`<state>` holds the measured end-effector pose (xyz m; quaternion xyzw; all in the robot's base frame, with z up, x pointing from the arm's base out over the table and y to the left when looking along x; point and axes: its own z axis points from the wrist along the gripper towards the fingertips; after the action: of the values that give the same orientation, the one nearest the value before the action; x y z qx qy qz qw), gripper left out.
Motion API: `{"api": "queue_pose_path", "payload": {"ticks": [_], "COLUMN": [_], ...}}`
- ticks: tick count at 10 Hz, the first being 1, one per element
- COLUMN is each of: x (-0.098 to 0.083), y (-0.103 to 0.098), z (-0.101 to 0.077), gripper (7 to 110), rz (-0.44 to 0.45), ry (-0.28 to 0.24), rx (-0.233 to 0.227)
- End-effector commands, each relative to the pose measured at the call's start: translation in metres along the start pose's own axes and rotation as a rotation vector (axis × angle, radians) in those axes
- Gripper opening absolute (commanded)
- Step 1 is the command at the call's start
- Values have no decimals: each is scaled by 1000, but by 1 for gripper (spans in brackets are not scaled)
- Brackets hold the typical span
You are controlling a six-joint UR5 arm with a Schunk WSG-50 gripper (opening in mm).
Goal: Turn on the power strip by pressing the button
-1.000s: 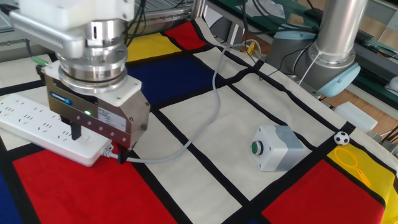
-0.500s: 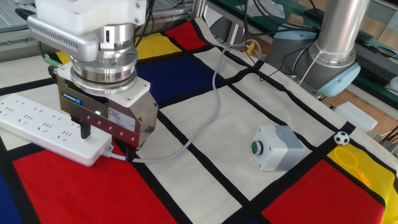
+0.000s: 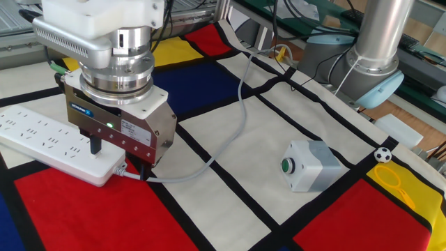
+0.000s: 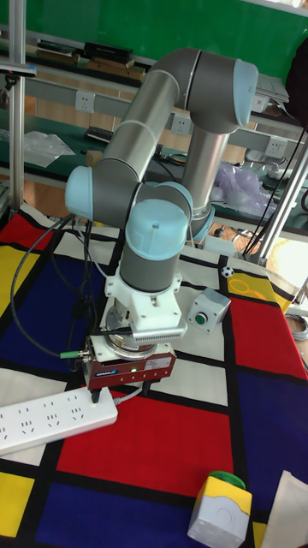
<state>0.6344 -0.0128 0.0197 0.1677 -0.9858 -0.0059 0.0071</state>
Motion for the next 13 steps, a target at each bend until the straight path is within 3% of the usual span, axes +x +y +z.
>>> {"api": "queue_pose_path", "payload": {"ticks": [1,13], "x": [-2,-3], "y": [2,0], "z": [-1,2], "gripper": [88,88], "rz": [6,1], "ry": [-9,-11], "rx": [-20,-24]}}
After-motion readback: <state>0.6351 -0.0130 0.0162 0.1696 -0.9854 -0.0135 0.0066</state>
